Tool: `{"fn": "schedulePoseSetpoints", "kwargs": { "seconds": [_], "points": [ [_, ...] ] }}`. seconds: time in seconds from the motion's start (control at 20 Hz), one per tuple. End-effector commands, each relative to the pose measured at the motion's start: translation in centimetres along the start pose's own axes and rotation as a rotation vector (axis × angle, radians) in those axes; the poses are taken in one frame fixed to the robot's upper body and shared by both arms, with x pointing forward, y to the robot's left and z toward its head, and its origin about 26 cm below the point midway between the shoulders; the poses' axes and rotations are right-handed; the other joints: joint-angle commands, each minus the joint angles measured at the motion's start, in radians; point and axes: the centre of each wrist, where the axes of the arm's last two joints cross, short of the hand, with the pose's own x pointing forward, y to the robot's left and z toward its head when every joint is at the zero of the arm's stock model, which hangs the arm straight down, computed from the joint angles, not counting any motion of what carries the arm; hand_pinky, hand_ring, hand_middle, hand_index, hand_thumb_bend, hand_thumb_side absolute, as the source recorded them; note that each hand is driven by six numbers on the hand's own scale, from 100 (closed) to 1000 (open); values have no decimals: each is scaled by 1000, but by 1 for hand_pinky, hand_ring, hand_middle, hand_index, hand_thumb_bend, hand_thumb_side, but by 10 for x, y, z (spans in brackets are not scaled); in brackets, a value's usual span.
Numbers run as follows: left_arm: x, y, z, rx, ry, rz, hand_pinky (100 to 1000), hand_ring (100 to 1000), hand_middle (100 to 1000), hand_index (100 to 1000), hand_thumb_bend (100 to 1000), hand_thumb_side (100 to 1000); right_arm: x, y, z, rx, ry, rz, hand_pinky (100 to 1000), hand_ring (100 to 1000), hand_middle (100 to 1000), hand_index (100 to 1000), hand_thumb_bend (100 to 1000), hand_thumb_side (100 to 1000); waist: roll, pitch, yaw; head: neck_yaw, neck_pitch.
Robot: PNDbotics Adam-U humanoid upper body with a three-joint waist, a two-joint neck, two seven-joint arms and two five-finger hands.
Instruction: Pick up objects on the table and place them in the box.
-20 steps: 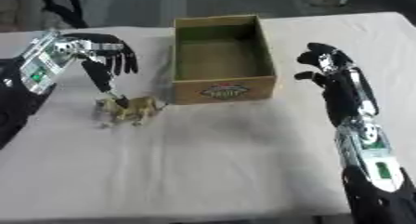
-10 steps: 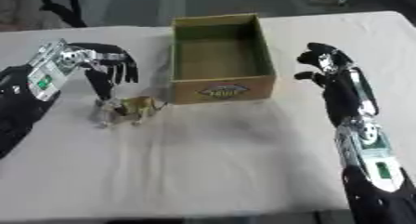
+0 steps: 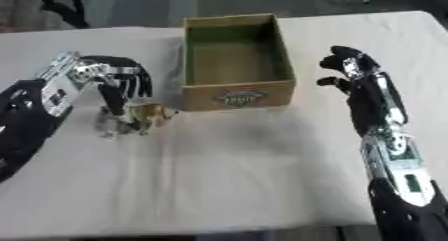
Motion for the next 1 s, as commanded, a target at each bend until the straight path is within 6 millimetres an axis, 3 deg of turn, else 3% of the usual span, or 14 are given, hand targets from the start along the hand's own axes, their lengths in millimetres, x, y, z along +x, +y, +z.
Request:
{"fn": "schedulePoseSetpoints", "kwargs": {
  "seconds": [0.05,0.6,1.0],
  "points": [
    [-4,7,4,25,20,-6,493,515,540,670,741,139,8,-1,-6,10,-27,3,572,747,613,745,100,568,-3,-13,-2,2,6],
    [-4,1,-1,-25,27,-35,457,484,506,628,728,112,8,-1,-6,11,-27,1,571,747,613,745,100,570,-3,-10,-5,-1,6],
    [0,3,0,-57,31,-126,524,553,579,693,803,148,8,-1,-6,13,-26,1,571,747,613,745,100,570,-4,-9,-5,-4,6]
  ]
}}
